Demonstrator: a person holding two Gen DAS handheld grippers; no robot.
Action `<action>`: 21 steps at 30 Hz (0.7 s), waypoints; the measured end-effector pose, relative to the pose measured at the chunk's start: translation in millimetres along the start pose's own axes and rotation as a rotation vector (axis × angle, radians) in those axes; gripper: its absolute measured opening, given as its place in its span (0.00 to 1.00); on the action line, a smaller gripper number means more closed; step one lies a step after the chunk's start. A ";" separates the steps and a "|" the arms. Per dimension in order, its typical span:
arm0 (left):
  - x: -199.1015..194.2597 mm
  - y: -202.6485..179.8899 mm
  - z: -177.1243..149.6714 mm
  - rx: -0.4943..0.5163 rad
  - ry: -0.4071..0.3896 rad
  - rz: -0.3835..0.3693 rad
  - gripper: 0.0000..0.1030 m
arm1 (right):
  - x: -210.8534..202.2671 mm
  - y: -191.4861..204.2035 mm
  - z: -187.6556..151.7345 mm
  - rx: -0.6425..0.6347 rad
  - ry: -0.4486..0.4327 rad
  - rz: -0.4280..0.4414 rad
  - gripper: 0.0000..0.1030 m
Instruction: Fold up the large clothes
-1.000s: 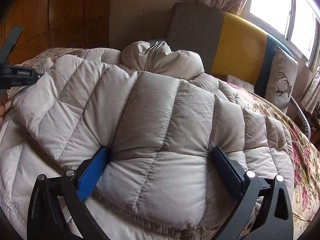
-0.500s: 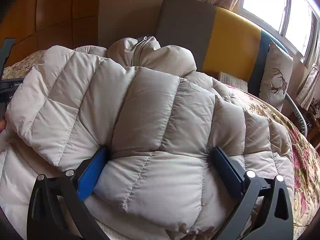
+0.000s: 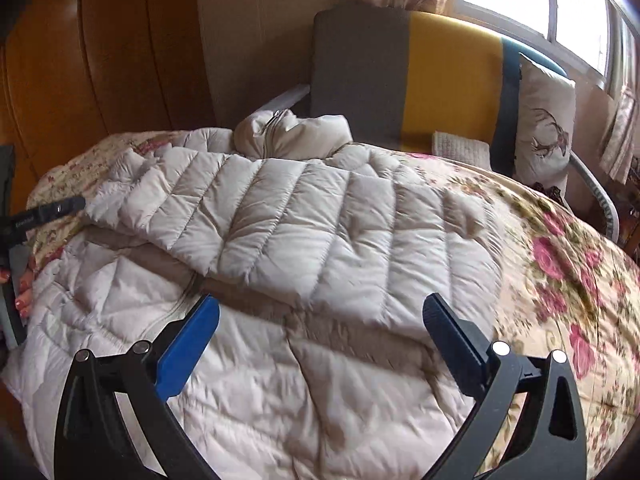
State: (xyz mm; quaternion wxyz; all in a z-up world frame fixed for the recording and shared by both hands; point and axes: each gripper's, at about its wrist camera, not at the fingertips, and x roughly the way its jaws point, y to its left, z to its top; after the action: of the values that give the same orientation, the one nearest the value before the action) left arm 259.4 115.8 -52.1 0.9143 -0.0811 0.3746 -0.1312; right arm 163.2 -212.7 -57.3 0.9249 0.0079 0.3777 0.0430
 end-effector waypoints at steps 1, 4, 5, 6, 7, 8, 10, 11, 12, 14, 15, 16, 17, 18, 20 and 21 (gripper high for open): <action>-10.4 1.8 -8.5 0.011 0.005 0.003 0.92 | -13.4 -12.0 -10.8 0.035 -0.011 0.006 0.98; -32.4 12.4 -32.3 0.020 0.027 -0.005 0.92 | -44.0 -46.8 -44.2 0.134 -0.010 0.027 0.95; -39.8 19.3 -43.2 0.012 0.044 0.005 0.92 | -49.8 -57.5 -55.4 0.166 0.002 0.040 0.93; -45.5 22.9 -52.5 0.005 0.056 0.015 0.92 | -55.9 -69.5 -67.3 0.202 0.018 0.056 0.88; -51.5 28.7 -62.1 -0.007 0.065 0.025 0.92 | -60.1 -79.6 -78.8 0.238 0.033 0.078 0.83; -55.4 32.2 -68.6 -0.018 0.071 0.031 0.90 | -63.6 -89.6 -89.8 0.282 0.047 0.104 0.81; -65.6 42.4 -83.2 -0.054 0.085 0.036 0.83 | -69.4 -108.6 -110.5 0.383 0.075 0.158 0.76; -69.8 50.1 -91.9 -0.090 0.096 0.028 0.82 | -71.1 -117.4 -120.6 0.438 0.084 0.204 0.76; -72.6 55.0 -99.3 -0.121 0.105 0.016 0.82 | -73.4 -124.8 -130.5 0.487 0.089 0.250 0.76; -78.3 65.3 -116.2 -0.191 0.127 -0.023 0.82 | -76.2 -130.9 -148.7 0.557 0.094 0.345 0.76; -79.2 68.7 -122.5 -0.211 0.137 -0.046 0.82 | -75.6 -131.0 -157.0 0.585 0.103 0.403 0.76; -79.7 71.7 -126.9 -0.224 0.144 -0.066 0.82 | -76.1 -128.6 -163.8 0.595 0.103 0.436 0.76; -82.5 72.6 -133.7 -0.239 0.147 -0.097 0.82 | -79.7 -124.7 -167.0 0.582 0.091 0.449 0.76; -85.3 72.6 -139.9 -0.246 0.150 -0.126 0.82 | -84.3 -121.0 -170.0 0.561 0.089 0.458 0.76; -88.8 71.2 -150.4 -0.249 0.163 -0.160 0.82 | -87.7 -111.2 -173.1 0.534 0.103 0.506 0.76; -90.4 70.7 -155.6 -0.249 0.168 -0.173 0.82 | -89.3 -106.0 -174.6 0.524 0.109 0.535 0.76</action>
State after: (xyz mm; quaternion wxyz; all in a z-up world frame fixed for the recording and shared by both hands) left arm 100.3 202.6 -119.4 0.8478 -0.2146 0.4547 -0.1684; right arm -14.6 -329.0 -124.7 0.8262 0.3402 0.4091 0.1852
